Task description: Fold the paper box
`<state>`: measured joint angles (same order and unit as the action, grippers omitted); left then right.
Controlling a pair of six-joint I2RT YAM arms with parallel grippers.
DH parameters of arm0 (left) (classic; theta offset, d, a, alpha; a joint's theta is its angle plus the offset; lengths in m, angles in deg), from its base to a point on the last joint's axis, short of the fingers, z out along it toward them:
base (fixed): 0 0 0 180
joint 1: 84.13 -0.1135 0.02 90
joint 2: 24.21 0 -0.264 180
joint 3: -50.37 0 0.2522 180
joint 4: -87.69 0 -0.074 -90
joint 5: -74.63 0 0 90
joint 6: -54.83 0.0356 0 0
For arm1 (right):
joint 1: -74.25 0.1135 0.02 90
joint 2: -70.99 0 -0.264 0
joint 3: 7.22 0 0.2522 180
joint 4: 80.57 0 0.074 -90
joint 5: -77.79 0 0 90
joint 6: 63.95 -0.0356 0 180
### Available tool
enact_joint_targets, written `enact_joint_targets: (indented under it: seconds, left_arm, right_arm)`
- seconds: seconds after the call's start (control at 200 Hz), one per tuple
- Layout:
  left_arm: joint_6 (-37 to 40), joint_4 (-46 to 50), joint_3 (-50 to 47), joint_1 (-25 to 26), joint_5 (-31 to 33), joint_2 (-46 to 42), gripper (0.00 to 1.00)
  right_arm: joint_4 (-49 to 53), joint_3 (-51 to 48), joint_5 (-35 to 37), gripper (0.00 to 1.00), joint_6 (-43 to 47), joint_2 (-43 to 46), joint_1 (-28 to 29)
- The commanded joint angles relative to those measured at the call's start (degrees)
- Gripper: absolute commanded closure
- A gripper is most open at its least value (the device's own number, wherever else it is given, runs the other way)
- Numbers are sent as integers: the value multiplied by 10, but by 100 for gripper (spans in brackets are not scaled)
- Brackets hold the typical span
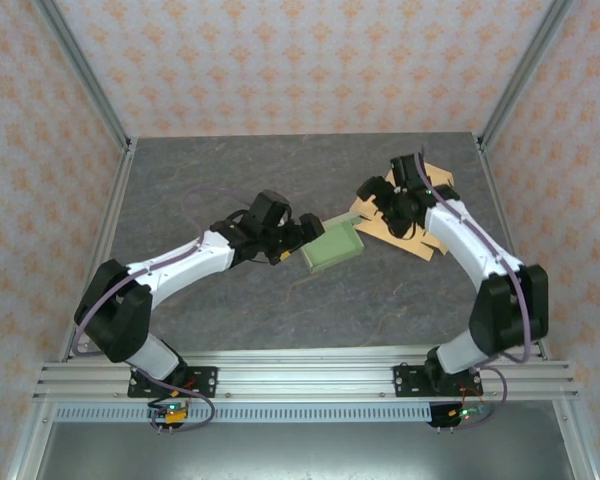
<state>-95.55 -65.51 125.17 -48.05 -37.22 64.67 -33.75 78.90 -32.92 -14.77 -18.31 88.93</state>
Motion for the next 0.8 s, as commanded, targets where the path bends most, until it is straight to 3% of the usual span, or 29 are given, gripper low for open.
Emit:
enact_joint_targets:
  seconds: [0.0,0.105,0.245,0.626,0.796]
  left_arm:
    - [-61,-38,19,6,6,4,0]
    - [-76,-48,19,8,10,15,0]
    - [-65,-34,34,7,32,23,0]
    - [47,16,45,-14,137,-17,0]
    - [60,18,45,-22,139,-10,0]
  right_arm:
    - [17,45,-89,3,99,-48,-5]
    - [-4,66,-157,5,104,-90,-5]
    - [2,91,-195,11,105,-126,-5]
    - [-33,50,-230,19,56,-130,-1]
    - [-38,44,-235,21,44,-134,6]
